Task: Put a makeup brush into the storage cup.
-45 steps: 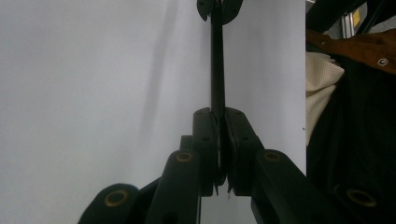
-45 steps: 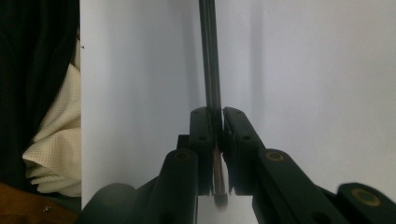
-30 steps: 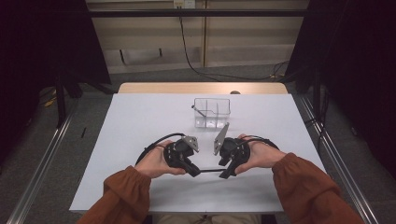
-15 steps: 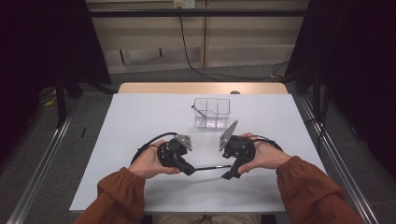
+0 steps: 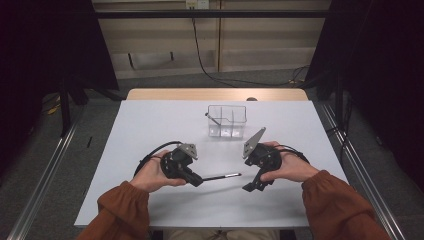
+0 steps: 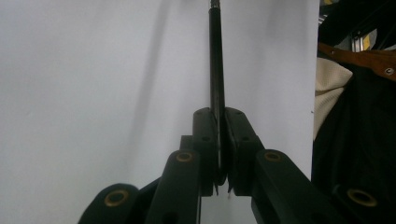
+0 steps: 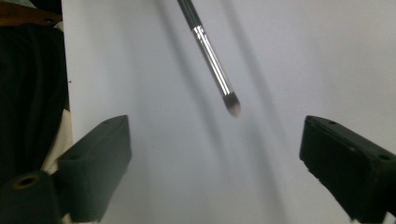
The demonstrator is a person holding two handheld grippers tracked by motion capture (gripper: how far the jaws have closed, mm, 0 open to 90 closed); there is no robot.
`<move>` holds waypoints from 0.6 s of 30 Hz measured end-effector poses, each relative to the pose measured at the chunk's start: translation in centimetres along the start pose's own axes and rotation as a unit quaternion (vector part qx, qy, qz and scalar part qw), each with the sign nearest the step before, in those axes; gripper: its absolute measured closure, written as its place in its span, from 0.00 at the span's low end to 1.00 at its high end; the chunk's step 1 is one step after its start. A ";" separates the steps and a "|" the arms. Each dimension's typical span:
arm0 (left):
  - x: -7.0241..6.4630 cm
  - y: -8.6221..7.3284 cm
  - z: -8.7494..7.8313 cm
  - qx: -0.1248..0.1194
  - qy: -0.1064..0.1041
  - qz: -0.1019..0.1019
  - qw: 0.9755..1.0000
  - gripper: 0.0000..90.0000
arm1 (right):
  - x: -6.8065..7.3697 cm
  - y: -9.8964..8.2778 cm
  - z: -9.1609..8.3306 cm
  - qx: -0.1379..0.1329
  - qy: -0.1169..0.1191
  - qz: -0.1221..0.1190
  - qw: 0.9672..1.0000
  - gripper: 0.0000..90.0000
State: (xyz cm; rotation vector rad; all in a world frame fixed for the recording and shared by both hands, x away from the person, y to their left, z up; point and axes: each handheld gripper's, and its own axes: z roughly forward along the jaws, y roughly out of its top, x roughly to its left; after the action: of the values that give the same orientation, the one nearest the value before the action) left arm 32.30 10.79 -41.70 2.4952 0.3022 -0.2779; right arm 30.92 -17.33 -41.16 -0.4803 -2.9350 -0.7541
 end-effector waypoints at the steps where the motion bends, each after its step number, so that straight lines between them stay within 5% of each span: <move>1: 0.0 -0.2 0.0 -0.004 0.000 -0.002 1.000 0.93 | 0.0 -0.1 -0.1 -0.003 0.000 -0.001 1.000 0.08; 18: 0.2 -2.6 -1.7 -0.040 0.007 -0.018 0.999 0.93 | -0.5 -2.2 -1.1 -0.052 -0.001 0.023 0.998 0.08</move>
State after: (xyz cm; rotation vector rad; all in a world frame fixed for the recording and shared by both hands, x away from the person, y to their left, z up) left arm 31.99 13.92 -41.80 2.4165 0.3571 -0.2573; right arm 30.66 -19.83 -41.29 -0.5556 -2.8871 -0.9047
